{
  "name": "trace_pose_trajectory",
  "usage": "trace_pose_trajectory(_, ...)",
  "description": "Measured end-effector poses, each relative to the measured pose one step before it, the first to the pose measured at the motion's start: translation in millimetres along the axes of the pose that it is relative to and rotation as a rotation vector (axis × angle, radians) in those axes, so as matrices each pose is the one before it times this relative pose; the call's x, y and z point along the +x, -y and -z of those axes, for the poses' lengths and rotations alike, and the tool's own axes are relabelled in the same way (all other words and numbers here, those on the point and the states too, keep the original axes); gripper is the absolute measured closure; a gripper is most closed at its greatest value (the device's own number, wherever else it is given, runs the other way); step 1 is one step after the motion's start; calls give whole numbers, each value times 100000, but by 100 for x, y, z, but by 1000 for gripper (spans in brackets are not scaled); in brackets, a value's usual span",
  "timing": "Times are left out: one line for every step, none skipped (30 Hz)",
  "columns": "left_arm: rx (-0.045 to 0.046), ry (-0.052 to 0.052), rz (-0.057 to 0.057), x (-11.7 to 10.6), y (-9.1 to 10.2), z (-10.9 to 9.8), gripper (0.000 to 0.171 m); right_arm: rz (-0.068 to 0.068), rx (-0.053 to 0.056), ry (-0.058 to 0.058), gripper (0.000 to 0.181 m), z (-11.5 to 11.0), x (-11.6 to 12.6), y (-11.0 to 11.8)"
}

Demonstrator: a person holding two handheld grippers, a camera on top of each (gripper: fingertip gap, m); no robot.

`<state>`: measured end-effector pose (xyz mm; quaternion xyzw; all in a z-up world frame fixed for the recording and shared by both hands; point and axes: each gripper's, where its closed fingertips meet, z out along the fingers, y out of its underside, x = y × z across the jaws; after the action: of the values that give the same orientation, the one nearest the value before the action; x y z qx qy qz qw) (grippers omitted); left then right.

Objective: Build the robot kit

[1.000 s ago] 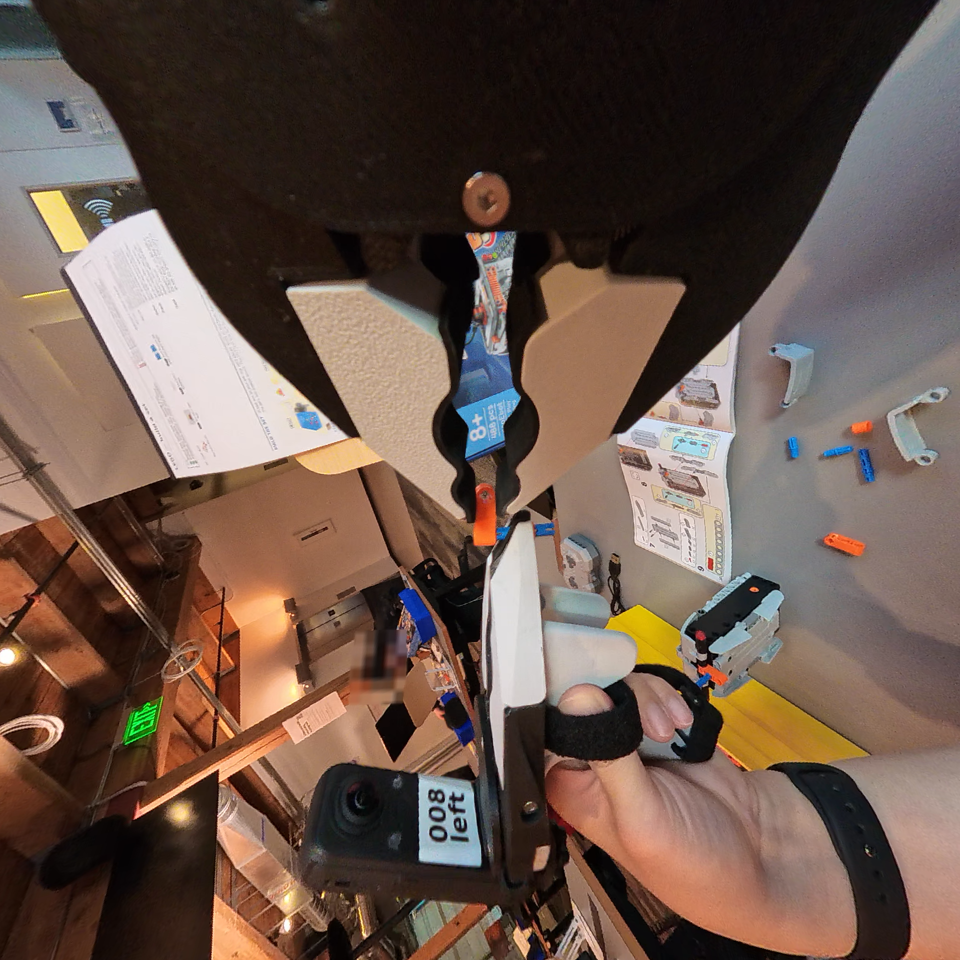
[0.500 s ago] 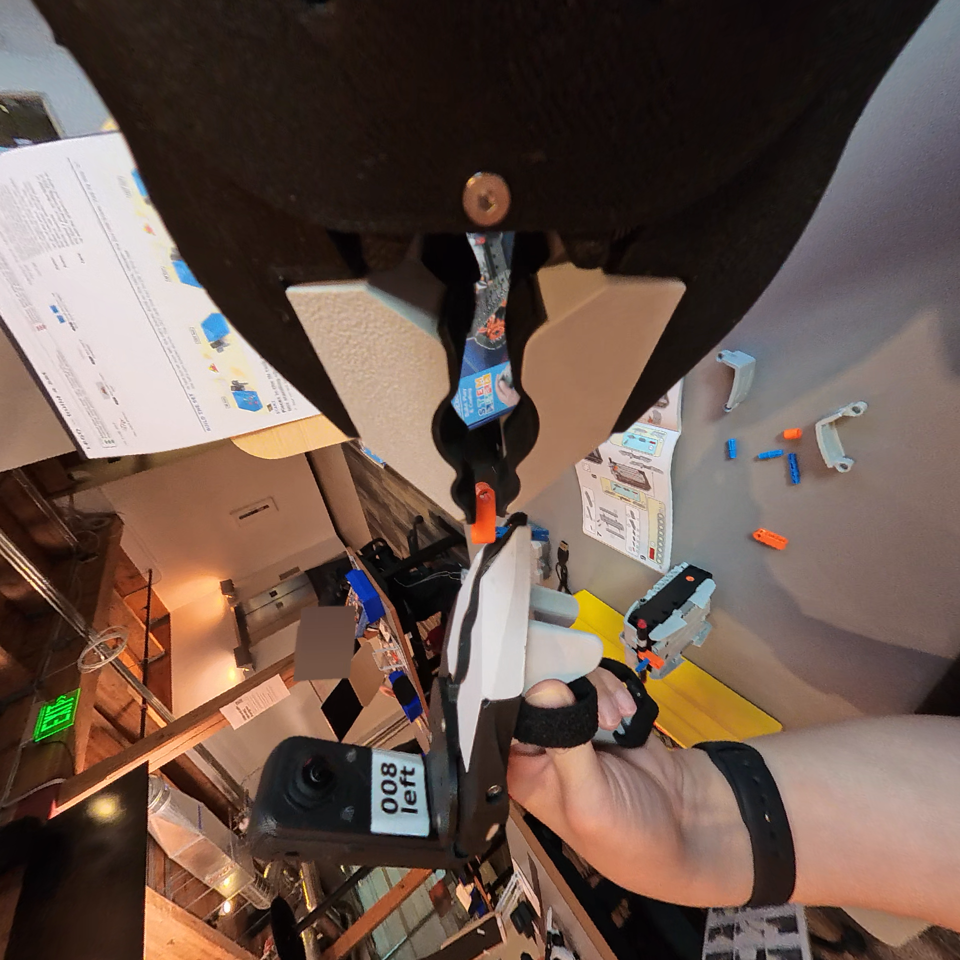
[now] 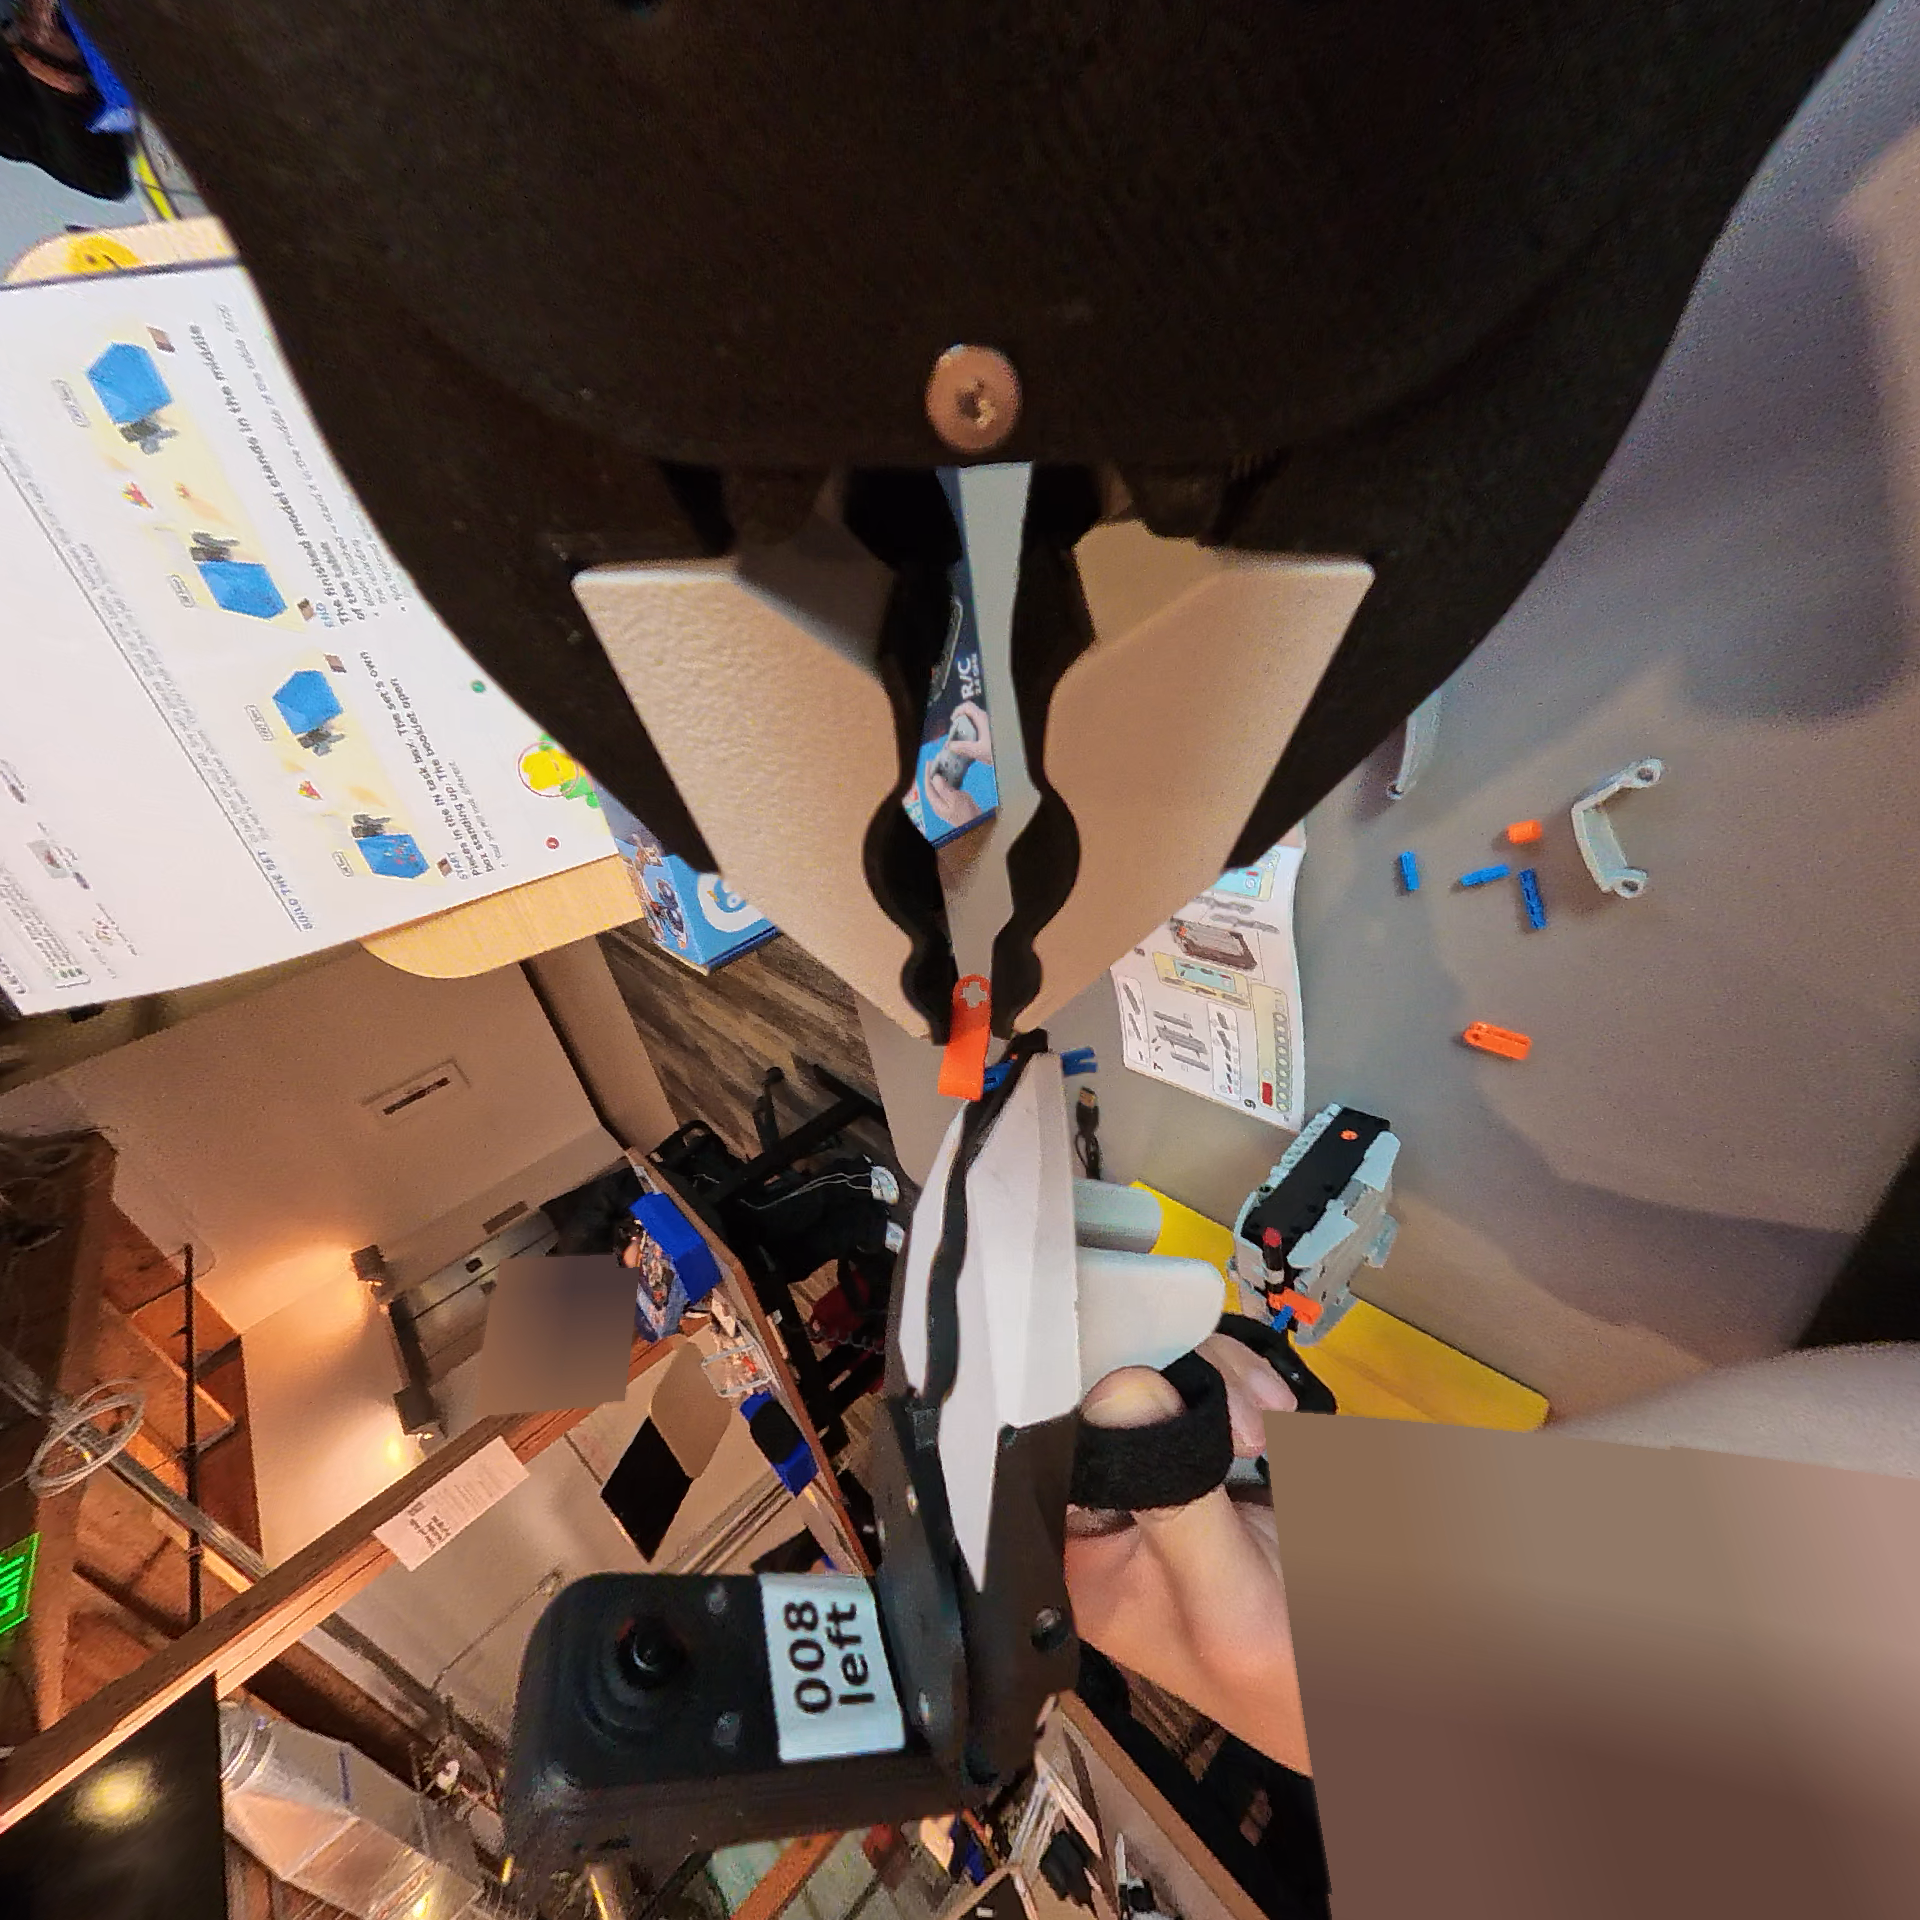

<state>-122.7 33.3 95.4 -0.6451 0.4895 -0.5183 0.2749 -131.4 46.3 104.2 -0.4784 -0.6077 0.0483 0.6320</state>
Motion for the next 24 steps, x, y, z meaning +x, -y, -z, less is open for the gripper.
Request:
trace_pose_trajectory(-32, -70, 1218, -126, -55, -23, 167, 1297, -897, -405, 176, -20, -16, -86)
trace_pose_trajectory(47, -246, 1040, -79, -32, -36, 167, 1512, -866, -723, 176, 0, 41, -67)
trace_pose_trajectory(43, -715, 1524, -34, -23, -43, 167, 1551, -562, -485, 176, 25, -14, -22)
trace_pose_trajectory(-302, -151, 914, -98, -81, -33, 167, 1681, -543, -478, 176, -5, -34, -36)
trace_pose_trajectory(-918, 752, 456, -216, -177, -47, 167, 2240, -963, -329, 176, -61, -94, -158)
trace_pose_trajectory(-1490, 1075, 187, -262, -242, -67, 167, 3516, -1487, -622, 176, -119, -144, -217)
trace_pose_trajectory(-1374, 312, 199, -135, -246, -44, 167, 3485, -1120, -443, 176, -126, -191, -164)
trace_pose_trajectory(-1921, -1255, 731, 77, -340, -13, 167, 1297, -41, 1034, 176, -75, -283, -16)
trace_pose_trajectory(-1388, -1988, 61, 236, -243, -8, 167, 13, 1573, 1738, 176, 25, -298, 157)
trace_pose_trajectory(-1491, -1786, -467, 283, -244, -63, 167, -156, 2502, 1790, 176, 148, -259, 250)
trace_pose_trajectory(-910, -550, -540, 149, -120, -91, 167, 6, 1756, 1552, 176, 151, -209, 157)
trace_pose_trajectory(-531, 666, -46, -94, -77, -120, 167, 478, -30, 392, 176, 111, -57, -33)
trace_pose_trajectory(-933, -106, 377, -82, -148, -116, 167, 897, -1217, 248, 176, 32, -88, -117)
trace_pose_trajectory(-1133, -565, 100, -63, -180, -59, 166, 1318, -1072, 875, 176, -11, -223, -73)
trace_pose_trajectory(466, 489, -100, -180, 70, 31, 167, 685, -1052, -313, 176, -33, -27, -96)
trace_pose_trajectory(-136, 215, 222, -91, -11, 6, 167, -140, -915, -65, 176, -32, -1, -139)
trace_pose_trajectory(776, 170, -694, -29, 158, 26, 167, -984, 84, -57, 176, -8, 44, -21)
trace_pose_trajectory(2247, 654, -1002, -75, 394, 129, 167, -1710, 553, -1332, 176, 23, 299, 4)
trace_pose_trajectory(1151, 124, -519, 9, 203, 104, 167, -2370, 631, -1189, 176, -5, 338, -15)
trace_pose_trajectory(715, -156, -538, 25, 103, 115, 167, -2372, 1432, -79, 176, -45, 125, 98)
trace_pose_trajectory(1518, 492, 139, -105, 231, 191, 167, -1911, 916, -908, 176, -118, 205, 48)
trace_pose_trajectory(976, 874, 216, -164, 138, 175, 167, -1320, 407, -1551, 176, -190, 244, -11)
trace_pose_trajectory(76, 1326, -619, -191, 20, 162, 167, -979, 183, -789, 176, -218, 90, -37)
trace_pose_trajectory(-8, 1124, -823, -143, 0, 142, 167, -846, 299, -652, 176, -208, 62, -38)
